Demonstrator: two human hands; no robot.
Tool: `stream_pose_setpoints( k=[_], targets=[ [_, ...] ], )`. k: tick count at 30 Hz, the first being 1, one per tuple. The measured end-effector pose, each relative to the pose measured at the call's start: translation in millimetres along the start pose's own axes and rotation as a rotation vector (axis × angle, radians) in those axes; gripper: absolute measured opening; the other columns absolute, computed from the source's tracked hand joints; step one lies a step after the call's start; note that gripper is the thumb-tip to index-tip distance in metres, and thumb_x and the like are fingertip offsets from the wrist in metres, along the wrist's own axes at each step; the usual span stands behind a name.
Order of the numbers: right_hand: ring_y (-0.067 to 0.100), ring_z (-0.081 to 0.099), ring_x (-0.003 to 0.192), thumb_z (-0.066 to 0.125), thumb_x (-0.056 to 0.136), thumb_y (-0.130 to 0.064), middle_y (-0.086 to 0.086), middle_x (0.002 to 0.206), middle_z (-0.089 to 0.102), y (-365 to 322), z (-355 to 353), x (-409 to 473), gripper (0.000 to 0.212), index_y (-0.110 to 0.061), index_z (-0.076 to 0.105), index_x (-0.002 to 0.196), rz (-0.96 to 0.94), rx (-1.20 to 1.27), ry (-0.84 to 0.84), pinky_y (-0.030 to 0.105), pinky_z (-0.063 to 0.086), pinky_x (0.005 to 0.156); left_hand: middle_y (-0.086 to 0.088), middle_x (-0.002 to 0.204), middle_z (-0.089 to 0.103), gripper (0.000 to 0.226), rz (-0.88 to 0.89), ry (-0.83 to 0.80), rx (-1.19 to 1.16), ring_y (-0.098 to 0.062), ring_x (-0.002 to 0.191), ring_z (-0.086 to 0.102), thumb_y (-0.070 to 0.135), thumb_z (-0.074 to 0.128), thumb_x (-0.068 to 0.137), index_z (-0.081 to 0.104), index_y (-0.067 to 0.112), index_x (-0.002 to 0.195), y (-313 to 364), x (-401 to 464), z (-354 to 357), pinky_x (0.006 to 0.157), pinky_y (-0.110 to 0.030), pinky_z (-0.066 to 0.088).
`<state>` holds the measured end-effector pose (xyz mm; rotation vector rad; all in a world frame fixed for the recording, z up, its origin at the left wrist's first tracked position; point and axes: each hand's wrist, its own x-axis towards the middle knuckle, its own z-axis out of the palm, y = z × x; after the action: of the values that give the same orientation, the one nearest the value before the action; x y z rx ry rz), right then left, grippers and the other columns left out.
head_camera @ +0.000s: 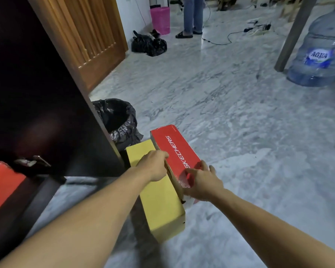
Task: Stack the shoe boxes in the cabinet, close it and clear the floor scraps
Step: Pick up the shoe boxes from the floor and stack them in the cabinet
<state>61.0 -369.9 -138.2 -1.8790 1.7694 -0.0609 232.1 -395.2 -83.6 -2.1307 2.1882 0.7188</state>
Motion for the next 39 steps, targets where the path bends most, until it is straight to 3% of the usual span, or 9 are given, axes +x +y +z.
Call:
stream_pose_setpoints(
  k=[8,14,17,21,26,30,34,36,39],
  targets=[
    [0.030,0.041,0.107,0.073,0.056,-0.049,-0.001,0.125,0.032,29,4,0,0.076,-0.041,0.038,0.122,0.004,0.092,0.089,0.035,0.045,0.072,-0.009,0.138,0.053,0.055,0.007,0.075,0.049,-0.032,0.127,0.048,0.011,0.061,0.087,0.050,0.020,0.140,-2,32,19,0.104,-0.044,0.043],
    [0.031,0.039,0.125,0.067,0.040,-0.043,0.001,0.145,0.024,100,-35,-1,0.114,-0.037,0.024,0.145,0.144,0.218,-0.112,0.038,0.044,0.099,-0.007,0.125,0.059,0.057,0.099,0.129,0.052,-0.031,0.121,0.053,0.009,0.066,0.074,0.054,0.018,0.128,10,44,38,0.098,-0.041,0.046],
    [0.025,0.045,0.122,0.063,0.045,-0.030,0.001,0.142,0.027,139,-56,-13,0.108,-0.037,0.028,0.146,0.173,0.284,-0.194,0.027,0.047,0.084,-0.010,0.154,0.030,0.079,0.112,0.096,-0.060,-0.030,0.140,0.033,0.009,0.069,0.073,0.035,0.018,0.144,21,49,48,0.107,-0.043,0.039],
    [0.010,0.056,0.104,0.057,0.047,-0.014,-0.004,0.127,0.050,183,-81,-38,0.096,-0.037,0.040,0.139,0.202,0.410,-0.232,0.021,0.050,0.071,-0.010,0.145,0.030,0.086,0.129,-0.005,-0.076,-0.033,0.132,0.039,0.014,0.074,0.072,0.026,0.018,0.143,40,53,60,0.100,-0.046,0.043],
    [0.008,0.061,0.092,0.046,0.046,-0.010,-0.004,0.110,0.067,223,-92,-55,0.079,-0.035,0.063,0.119,0.303,0.455,-0.055,0.019,0.051,0.064,-0.008,0.124,0.053,0.093,0.018,-0.249,-0.212,-0.026,0.110,0.055,0.013,0.078,0.073,0.018,0.011,0.145,74,54,88,0.082,-0.035,0.050],
    [0.009,0.059,0.066,0.053,0.057,-0.005,-0.002,0.087,0.068,243,-81,-58,0.070,-0.021,0.063,0.125,0.379,0.571,0.171,0.018,0.046,0.052,-0.007,0.121,0.056,0.075,0.003,-0.160,-0.244,-0.023,0.102,0.057,0.007,0.069,0.072,0.030,0.008,0.137,93,53,110,0.073,-0.027,0.048],
    [0.021,0.061,0.094,0.063,0.077,0.003,0.011,0.126,0.057,265,-58,-58,0.075,-0.016,0.040,0.145,0.448,0.640,0.407,0.028,0.049,0.065,-0.007,0.129,0.054,0.068,-0.020,-0.158,-0.286,-0.023,0.115,0.055,0.010,0.073,0.075,0.038,0.008,0.134,97,56,126,0.082,-0.024,0.044],
    [0.020,0.057,0.105,0.068,0.079,-0.001,0.010,0.128,0.057,273,-48,-60,0.077,-0.014,0.035,0.147,0.462,0.650,0.457,0.033,0.052,0.072,-0.007,0.136,0.051,0.071,-0.030,-0.163,-0.325,-0.023,0.120,0.052,0.015,0.074,0.078,0.037,0.007,0.138,99,56,130,0.087,-0.023,0.040],
    [0.021,0.063,0.095,0.074,0.080,-0.011,0.013,0.122,0.064,282,-35,-67,0.057,-0.011,0.049,0.132,0.479,0.676,0.529,0.038,0.056,0.076,-0.008,0.139,0.050,0.073,-0.043,-0.133,-0.379,-0.025,0.124,0.050,0.020,0.076,0.079,0.039,0.009,0.142,97,56,134,0.092,-0.025,0.039]
  ],
)
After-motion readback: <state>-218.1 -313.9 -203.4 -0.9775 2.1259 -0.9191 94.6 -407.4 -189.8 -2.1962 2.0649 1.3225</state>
